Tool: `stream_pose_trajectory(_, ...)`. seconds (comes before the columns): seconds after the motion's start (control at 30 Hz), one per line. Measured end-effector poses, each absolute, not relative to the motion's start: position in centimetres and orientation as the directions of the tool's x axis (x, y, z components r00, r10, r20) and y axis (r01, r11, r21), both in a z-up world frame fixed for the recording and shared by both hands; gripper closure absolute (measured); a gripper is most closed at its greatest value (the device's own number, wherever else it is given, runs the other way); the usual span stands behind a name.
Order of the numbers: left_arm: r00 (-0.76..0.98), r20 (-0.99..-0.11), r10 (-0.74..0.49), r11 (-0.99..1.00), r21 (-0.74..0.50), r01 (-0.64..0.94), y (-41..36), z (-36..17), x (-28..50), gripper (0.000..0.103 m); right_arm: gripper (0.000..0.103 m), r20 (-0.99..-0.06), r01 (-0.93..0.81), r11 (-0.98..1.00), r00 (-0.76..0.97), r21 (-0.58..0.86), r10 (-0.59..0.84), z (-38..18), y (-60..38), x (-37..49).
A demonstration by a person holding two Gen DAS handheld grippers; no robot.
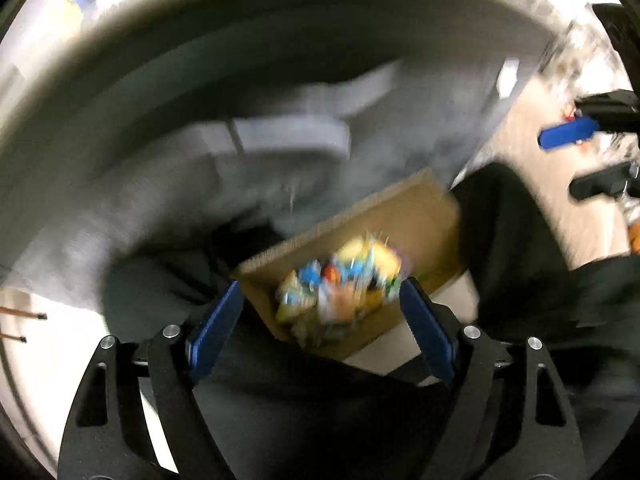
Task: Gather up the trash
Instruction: 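Lower both tools into the cardboard box and release the dinosaur and cylinder, then grasp the white paper strip with the right tool while the left tool grasps the white tissue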
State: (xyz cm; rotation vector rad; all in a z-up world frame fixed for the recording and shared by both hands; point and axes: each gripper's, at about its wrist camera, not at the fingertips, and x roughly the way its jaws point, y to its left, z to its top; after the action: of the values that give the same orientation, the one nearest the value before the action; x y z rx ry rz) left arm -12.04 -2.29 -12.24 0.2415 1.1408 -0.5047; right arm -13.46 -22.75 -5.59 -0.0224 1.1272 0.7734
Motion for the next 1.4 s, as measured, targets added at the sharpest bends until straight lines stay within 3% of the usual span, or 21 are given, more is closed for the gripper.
stream_pose_trajectory(0.1,0.444,-0.827,-0.345,0.854,-0.08,0.515,-1.8,-5.6,-11.8,0.022,0.039,-0.753,-0.587,0.774,0.391,0.238,0.528,0.9,-23.3,-9.9)
stream_pose_trajectory(0.13,0.488,-0.796,-0.357,0.855,-0.068,0.514,-1.7,-3.7,-11.3,0.017,0.037,-0.73,-0.586,0.795,0.471,0.16,0.495,2.6,-23.1,-7.4)
stream_pose_trajectory(0.27,0.667,-0.682,-0.301,0.9,0.028,0.434,-1.8,1.7,-7.4,0.014,0.033,-0.704,-0.517,0.855,0.623,-0.043,0.341,3.1,-21.3,2.8)
stream_pose_trajectory(0.33,0.708,-0.659,-0.255,0.925,0.049,0.378,-1.6,2.5,-4.8,0.014,0.035,-0.728,-0.479,0.875,0.624,-0.067,0.285,1.6,-20.3,8.2)
stream_pose_trajectory(0.5,0.666,-0.693,-0.276,0.951,-0.097,0.294,-0.3,1.9,3.8,0.014,0.054,-0.814,-0.426,0.902,0.545,-0.064,0.2,-2.2,-18.8,16.6)
stream_pose_trajectory(0.53,0.664,-0.697,-0.272,0.953,-0.1,0.285,-0.3,1.7,4.9,0.014,0.072,-0.824,-0.419,0.905,0.537,-0.074,0.181,-2.5,-18.7,17.3)
stream_pose_trajectory(0.63,0.665,-0.704,-0.249,0.956,-0.071,0.283,-1.5,1.1,8.1,0.014,0.094,-0.807,-0.408,0.912,0.551,-0.038,0.213,-1.9,-20.1,17.3)
stream_pose_trajectory(0.8,0.625,-0.73,-0.276,0.929,-0.035,0.37,-5.9,-0.1,14.9,0.014,0.101,-0.744,-0.389,0.92,0.598,0.056,0.298,1.0,-23.7,14.4)
stream_pose_trajectory(1.0,0.591,-0.773,-0.231,0.897,0.067,0.438,-13.1,-2.7,21.9,0.015,0.102,-0.684,-0.362,0.911,0.616,0.196,0.392,3.6,-29.4,10.0)
stream_pose_trajectory(1.03,0.57,-0.789,-0.229,0.898,0.055,0.437,-13.7,-3.4,22.9,0.035,0.102,-0.68,-0.358,0.912,0.619,0.2,0.392,3.8,-29.9,9.5)
stream_pose_trajectory(1.07,0.548,-0.793,-0.267,0.895,0.007,0.447,-13.8,-3.6,23.4,0.046,0.102,-0.674,-0.352,0.913,0.626,0.206,0.393,4.0,-30.5,8.8)
stream_pose_trajectory(1.1,0.539,-0.789,-0.296,0.894,-0.03,0.447,-13.7,-3.4,23.6,0.078,0.102,-0.666,-0.349,0.913,0.632,0.212,0.396,4.1,-30.9,8.2)
stream_pose_trajectory(1.23,0.553,-0.759,-0.344,0.905,-0.111,0.41,-12.0,-1.2,21.6,0.08,0.102,-0.622,-0.362,0.891,0.64,0.275,0.452,4.9,-31.5,6.2)
stream_pose_trajectory(1.4,0.612,-0.677,-0.409,0.884,-0.128,0.449,-8.4,3.2,10.7,0.08,0.102,-0.54,-0.429,0.798,0.588,0.423,0.602,6.6,-31.6,1.9)
